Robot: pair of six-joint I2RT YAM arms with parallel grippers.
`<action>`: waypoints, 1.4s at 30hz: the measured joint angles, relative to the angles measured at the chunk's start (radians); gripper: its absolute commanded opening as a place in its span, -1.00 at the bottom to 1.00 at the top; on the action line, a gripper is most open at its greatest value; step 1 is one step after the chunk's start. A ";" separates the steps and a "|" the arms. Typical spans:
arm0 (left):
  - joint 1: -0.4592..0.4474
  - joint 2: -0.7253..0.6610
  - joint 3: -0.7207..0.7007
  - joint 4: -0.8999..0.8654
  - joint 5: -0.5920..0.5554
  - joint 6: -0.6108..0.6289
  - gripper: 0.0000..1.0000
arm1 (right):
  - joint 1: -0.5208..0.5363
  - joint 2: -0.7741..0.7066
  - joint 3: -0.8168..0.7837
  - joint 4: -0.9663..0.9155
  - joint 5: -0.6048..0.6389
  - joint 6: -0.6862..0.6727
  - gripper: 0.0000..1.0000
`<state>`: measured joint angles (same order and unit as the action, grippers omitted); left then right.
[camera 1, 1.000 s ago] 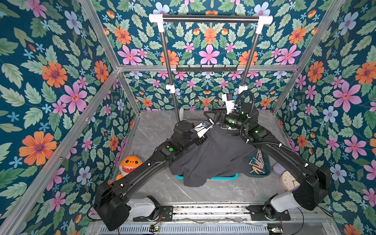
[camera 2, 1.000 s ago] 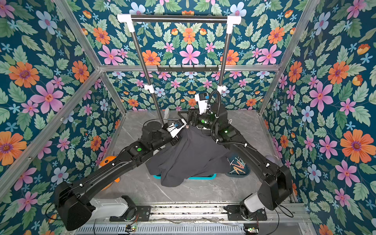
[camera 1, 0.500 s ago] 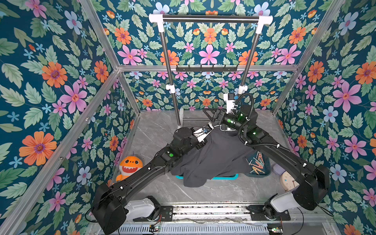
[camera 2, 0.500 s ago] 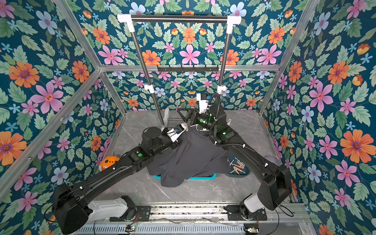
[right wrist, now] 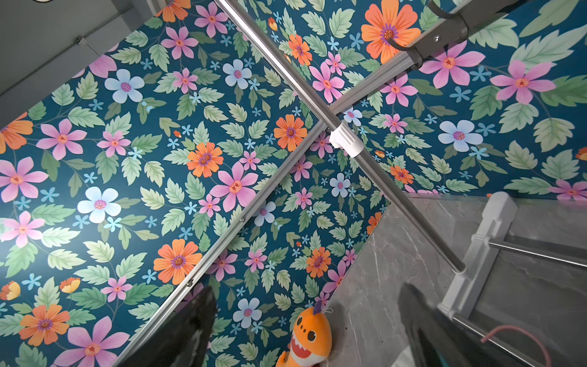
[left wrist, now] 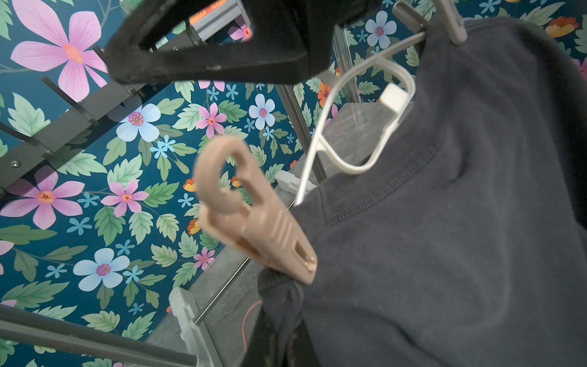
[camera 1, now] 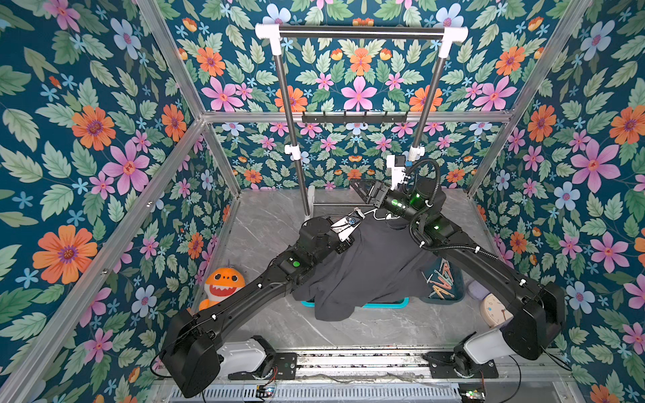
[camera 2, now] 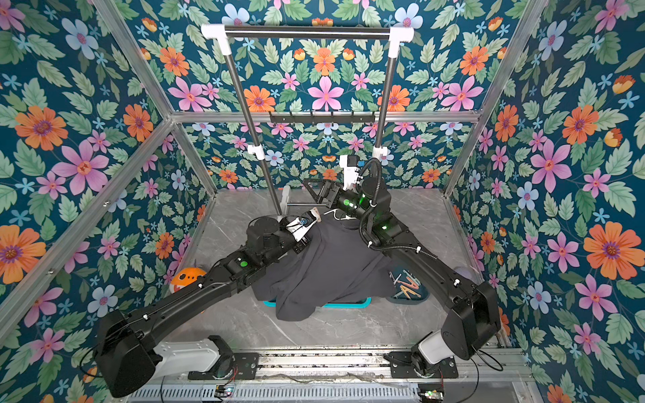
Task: Use clothespins to secure the t-shirt on both sides of the hanger
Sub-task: Clamp the T-shirt on the hanger, then hang the hanger on the clothesline.
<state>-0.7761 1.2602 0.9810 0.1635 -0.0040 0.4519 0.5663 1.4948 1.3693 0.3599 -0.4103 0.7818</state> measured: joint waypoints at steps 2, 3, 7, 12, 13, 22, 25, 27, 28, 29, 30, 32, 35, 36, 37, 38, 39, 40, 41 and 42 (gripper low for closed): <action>0.000 0.000 0.000 0.001 -0.006 0.001 -1.00 | 0.000 0.001 0.010 -0.004 0.000 -0.001 0.79; 0.000 0.000 0.000 0.001 -0.011 0.003 -1.00 | 0.000 -0.003 0.012 -0.009 0.002 -0.007 0.79; 0.011 -0.005 -0.003 0.000 -0.022 0.012 -1.00 | 0.001 -0.045 0.039 -0.098 0.021 -0.072 0.79; 0.030 -0.023 -0.004 0.000 -0.022 0.027 -1.00 | 0.000 -0.126 0.109 -0.267 0.034 -0.245 0.79; 0.031 -0.026 -0.004 0.000 -0.021 0.031 -1.00 | -0.003 -0.137 0.120 -0.305 0.036 -0.280 0.79; 0.045 -0.061 -0.013 0.023 0.025 0.112 -1.00 | -0.171 -0.269 0.086 -0.611 -0.047 -0.541 0.80; 0.053 -0.069 -0.011 0.030 0.031 0.150 -1.00 | -0.229 -0.329 0.042 -0.657 -0.114 -0.603 0.80; 0.063 -0.073 -0.011 0.038 0.048 0.171 -1.00 | -0.268 -0.369 0.004 -0.671 -0.159 -0.631 0.80; 0.068 -0.075 -0.011 0.041 0.053 0.181 -1.00 | -0.282 -0.385 -0.014 -0.677 -0.175 -0.638 0.80; 0.074 -0.078 -0.011 0.043 0.056 0.188 -1.00 | -0.294 -0.404 -0.036 -0.679 -0.192 -0.647 0.79; 0.083 -0.084 -0.013 0.045 0.062 0.202 -1.00 | -0.305 -0.421 -0.058 -0.684 -0.207 -0.655 0.79; 0.107 -0.098 -0.024 0.055 0.091 0.211 -1.00 | -0.328 -0.455 -0.111 -0.681 -0.231 -0.662 0.80; 0.156 -0.115 -0.035 0.073 0.134 0.224 -1.00 | -0.369 -0.520 -0.221 -0.661 -0.259 -0.664 0.79; 0.172 -0.120 -0.038 0.077 0.146 0.227 -1.00 | -0.383 -0.539 -0.254 -0.655 -0.267 -0.663 0.79; 0.187 -0.125 -0.041 0.084 0.162 0.227 -1.00 | -0.396 -0.557 -0.280 -0.652 -0.274 -0.662 0.79; 0.202 -0.129 -0.045 0.087 0.179 0.229 -1.00 | -0.410 -0.572 -0.304 -0.645 -0.288 -0.662 0.79; 0.215 -0.132 -0.048 0.090 0.194 0.230 -1.00 | -0.425 -0.584 -0.325 -0.637 -0.302 -0.663 0.79; 0.225 -0.135 -0.051 0.092 0.208 0.231 -1.00 | -0.435 -0.592 -0.339 -0.629 -0.314 -0.663 0.79; 0.235 -0.140 -0.056 0.098 0.219 0.233 -1.00 | -0.444 -0.599 -0.354 -0.618 -0.325 -0.663 0.78; 0.242 -0.145 -0.063 0.101 0.230 0.235 -1.00 | -0.452 -0.606 -0.371 -0.604 -0.340 -0.664 0.78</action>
<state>-0.5339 1.1152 0.9180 0.2646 0.2260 0.6868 0.1146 0.8890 0.9981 -0.2440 -0.7498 0.1177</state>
